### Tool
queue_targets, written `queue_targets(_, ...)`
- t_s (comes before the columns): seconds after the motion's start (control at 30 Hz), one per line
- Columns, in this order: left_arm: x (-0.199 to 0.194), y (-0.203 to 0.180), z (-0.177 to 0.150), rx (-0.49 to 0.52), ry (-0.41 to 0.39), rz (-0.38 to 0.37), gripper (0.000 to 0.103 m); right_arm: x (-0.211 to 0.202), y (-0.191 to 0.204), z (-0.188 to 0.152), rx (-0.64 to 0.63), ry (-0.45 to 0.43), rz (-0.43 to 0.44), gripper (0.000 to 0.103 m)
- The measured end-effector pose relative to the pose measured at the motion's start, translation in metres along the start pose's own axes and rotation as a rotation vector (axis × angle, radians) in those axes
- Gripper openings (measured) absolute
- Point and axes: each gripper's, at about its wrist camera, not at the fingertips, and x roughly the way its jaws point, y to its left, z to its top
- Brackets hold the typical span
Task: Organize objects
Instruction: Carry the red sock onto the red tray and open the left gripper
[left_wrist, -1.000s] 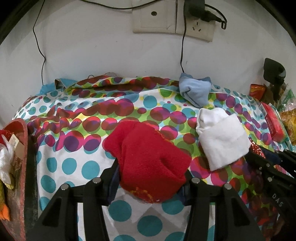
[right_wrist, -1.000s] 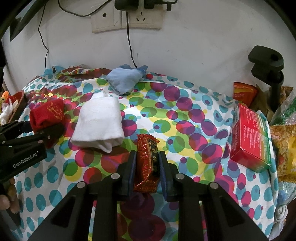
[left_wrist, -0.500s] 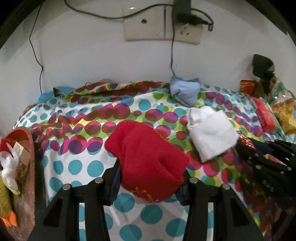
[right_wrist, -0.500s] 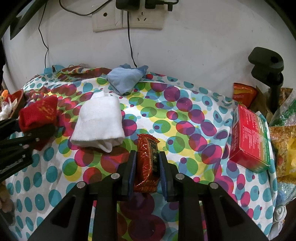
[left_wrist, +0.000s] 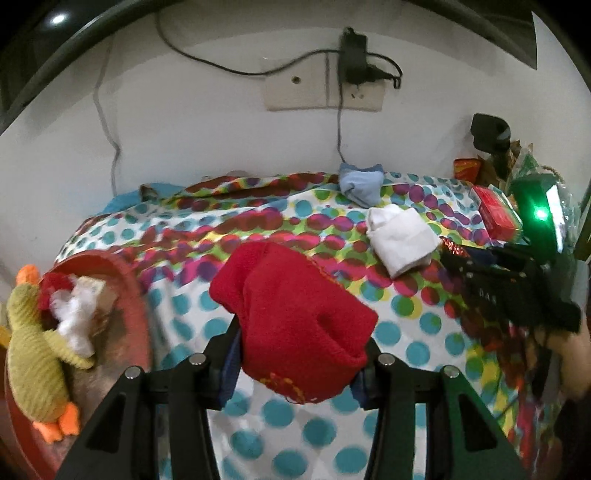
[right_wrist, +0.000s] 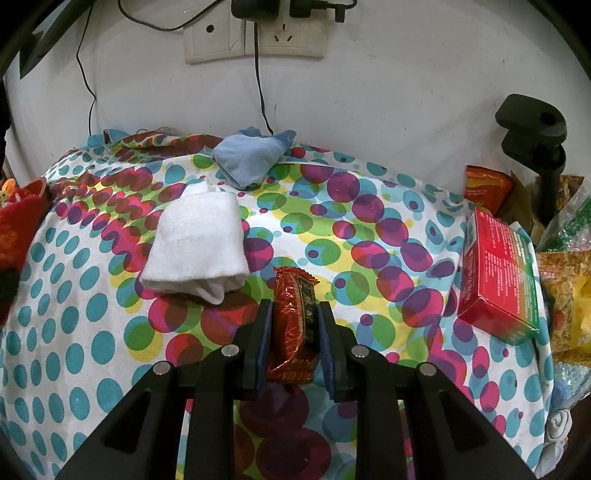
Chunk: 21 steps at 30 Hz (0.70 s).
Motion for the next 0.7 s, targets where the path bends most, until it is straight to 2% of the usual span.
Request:
queue_targets(0.33, -0.061, 0.085, -0.022, -0.088, -0.029, 0.121, 0.048, 0.000, 0.002, 0.000, -0.004, 0.000, -0.005, 0.022)
queue_targets(0.7, -0.090, 0.197, -0.047, -0.223, -0.006, 0.290, 0.048, 0.000, 0.002, -0.001, -0.008, 0.001, -0.009, 0.022)
